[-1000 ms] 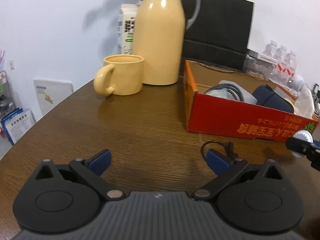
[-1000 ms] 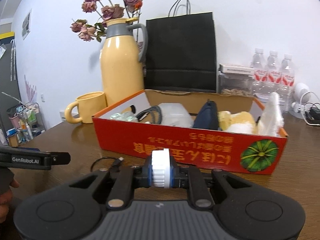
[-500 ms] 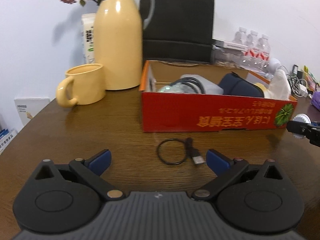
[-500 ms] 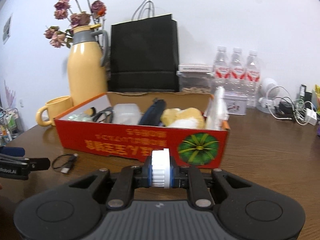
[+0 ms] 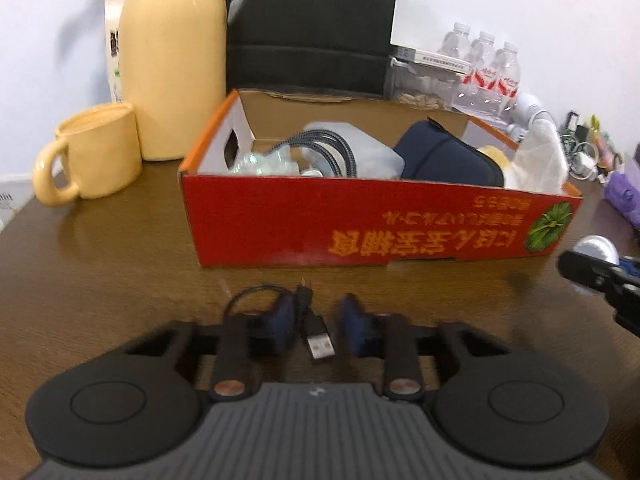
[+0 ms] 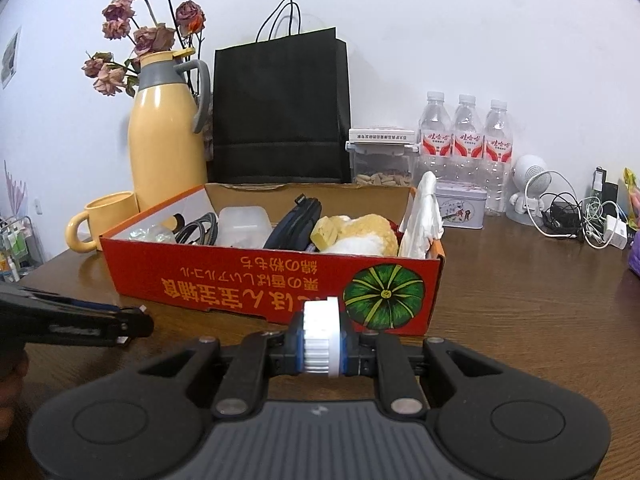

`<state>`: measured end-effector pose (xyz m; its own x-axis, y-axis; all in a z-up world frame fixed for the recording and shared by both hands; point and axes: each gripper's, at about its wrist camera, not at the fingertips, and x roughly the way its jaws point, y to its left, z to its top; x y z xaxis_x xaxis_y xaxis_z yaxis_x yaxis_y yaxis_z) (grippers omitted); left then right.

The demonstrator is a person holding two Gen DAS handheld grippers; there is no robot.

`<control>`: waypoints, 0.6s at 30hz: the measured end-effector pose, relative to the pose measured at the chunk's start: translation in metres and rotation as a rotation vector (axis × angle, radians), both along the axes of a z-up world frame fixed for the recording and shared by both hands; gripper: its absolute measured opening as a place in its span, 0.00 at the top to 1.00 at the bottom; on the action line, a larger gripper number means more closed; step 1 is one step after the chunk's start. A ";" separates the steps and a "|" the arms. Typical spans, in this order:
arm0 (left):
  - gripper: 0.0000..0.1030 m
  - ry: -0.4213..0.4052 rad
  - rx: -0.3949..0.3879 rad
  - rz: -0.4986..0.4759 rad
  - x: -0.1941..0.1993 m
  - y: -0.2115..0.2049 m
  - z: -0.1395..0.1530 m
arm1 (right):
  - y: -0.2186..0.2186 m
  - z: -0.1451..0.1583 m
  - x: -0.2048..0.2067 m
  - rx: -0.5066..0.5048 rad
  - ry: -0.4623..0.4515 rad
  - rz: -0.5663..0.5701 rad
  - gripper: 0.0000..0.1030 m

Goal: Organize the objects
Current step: 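Grasp the black USB cable with the left gripper while the right holds the ridged cap, then carry the cable and ridged cap into the box and open both grippers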

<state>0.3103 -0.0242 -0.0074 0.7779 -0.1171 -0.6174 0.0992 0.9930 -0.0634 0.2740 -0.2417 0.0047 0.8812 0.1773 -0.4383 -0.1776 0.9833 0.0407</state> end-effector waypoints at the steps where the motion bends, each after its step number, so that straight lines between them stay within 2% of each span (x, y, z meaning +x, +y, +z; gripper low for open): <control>1: 0.87 0.002 -0.006 0.003 0.001 0.000 0.000 | 0.001 0.000 0.000 -0.002 0.001 0.002 0.86; 3: 0.87 0.004 -0.028 0.003 0.001 0.003 0.000 | 0.001 -0.001 0.000 -0.005 0.003 0.004 0.86; 7: 0.88 -0.019 -0.023 0.014 -0.005 0.003 0.003 | 0.003 -0.001 0.000 -0.012 0.001 0.004 0.86; 12: 0.88 -0.121 -0.024 0.008 -0.024 -0.001 0.020 | 0.005 0.003 -0.004 -0.007 -0.032 0.010 0.86; 18: 0.88 -0.250 -0.055 -0.027 -0.038 -0.009 0.060 | 0.012 0.023 -0.002 -0.017 -0.101 0.016 0.86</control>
<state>0.2719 -0.0327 0.0522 0.9015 -0.1677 -0.3989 0.1447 0.9856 -0.0874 0.2722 -0.2299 0.0277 0.9179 0.1855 -0.3509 -0.1961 0.9806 0.0053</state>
